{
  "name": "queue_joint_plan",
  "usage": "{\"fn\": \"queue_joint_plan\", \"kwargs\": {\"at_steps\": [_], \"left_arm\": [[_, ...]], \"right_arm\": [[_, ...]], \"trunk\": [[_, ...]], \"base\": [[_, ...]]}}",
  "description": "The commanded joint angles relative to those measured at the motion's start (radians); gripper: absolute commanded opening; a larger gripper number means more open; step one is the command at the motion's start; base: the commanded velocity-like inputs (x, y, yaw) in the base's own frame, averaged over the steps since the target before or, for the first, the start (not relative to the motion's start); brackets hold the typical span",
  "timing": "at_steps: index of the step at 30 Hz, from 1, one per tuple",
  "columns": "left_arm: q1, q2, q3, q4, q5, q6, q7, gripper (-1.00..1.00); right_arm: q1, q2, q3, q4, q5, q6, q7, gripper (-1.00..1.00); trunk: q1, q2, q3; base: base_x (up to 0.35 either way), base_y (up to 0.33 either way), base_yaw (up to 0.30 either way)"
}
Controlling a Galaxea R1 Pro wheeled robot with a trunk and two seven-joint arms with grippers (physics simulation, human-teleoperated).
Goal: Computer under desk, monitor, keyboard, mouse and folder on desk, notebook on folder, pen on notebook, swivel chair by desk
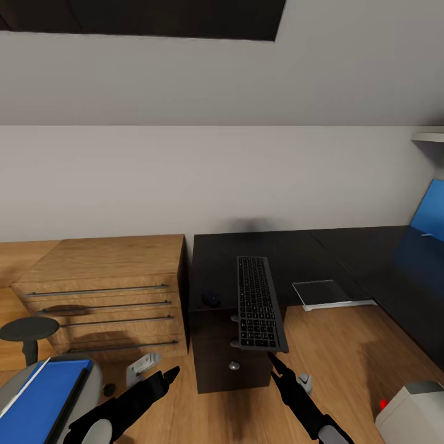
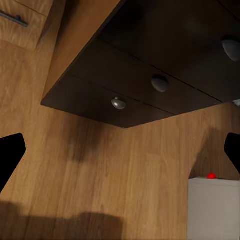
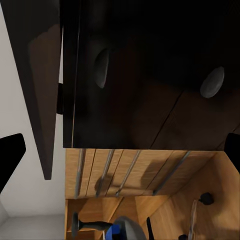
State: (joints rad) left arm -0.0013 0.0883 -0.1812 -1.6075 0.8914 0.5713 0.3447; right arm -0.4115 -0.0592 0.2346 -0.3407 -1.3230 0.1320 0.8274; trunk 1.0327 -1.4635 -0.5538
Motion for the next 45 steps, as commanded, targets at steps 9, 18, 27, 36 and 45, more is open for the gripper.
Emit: {"fn": "queue_joint_plan", "kwargs": {"at_steps": [9, 18, 27, 36, 45], "left_arm": [[0.0, 0.001, -0.001, -0.002, 0.011, 0.001, 0.01, 1.0], [0.0, 0.001, -0.001, -0.002, 0.011, 0.001, 0.01, 1.0], [0.0, 0.001, -0.001, -0.002, 0.011, 0.001, 0.01, 1.0], [0.0, 0.001, 0.0, -0.002, 0.011, 0.0, 0.01, 1.0], [0.0, 0.001, 0.0, -0.002, 0.011, 0.0, 0.01, 1.0]], "right_arm": [[0.0, -0.001, 0.004, 0.0, -0.009, 0.009, 0.002, 1.0], [0.0, -0.001, 0.005, 0.0, -0.008, 0.009, 0.002, 1.0], [0.0, -0.001, 0.005, -0.001, -0.008, 0.01, 0.002, 1.0], [0.0, -0.001, 0.006, -0.001, -0.007, 0.011, 0.002, 1.0], [0.0, -0.001, 0.006, -0.001, -0.007, 0.011, 0.002, 1.0]], "trunk": [[-0.031, 0.056, 0.024], [-0.065, 0.119, 0.053], [-0.084, 0.154, 0.068], [-0.084, 0.154, 0.068], [-0.084, 0.154, 0.068]], "base": [[0.0, 0.0, 0.0], [0.0, 0.0, 0.0], [0.0, 0.0, 0.0], [0.0, 0.036, 0.0], [0.004, 0.122, 0.0]]}}
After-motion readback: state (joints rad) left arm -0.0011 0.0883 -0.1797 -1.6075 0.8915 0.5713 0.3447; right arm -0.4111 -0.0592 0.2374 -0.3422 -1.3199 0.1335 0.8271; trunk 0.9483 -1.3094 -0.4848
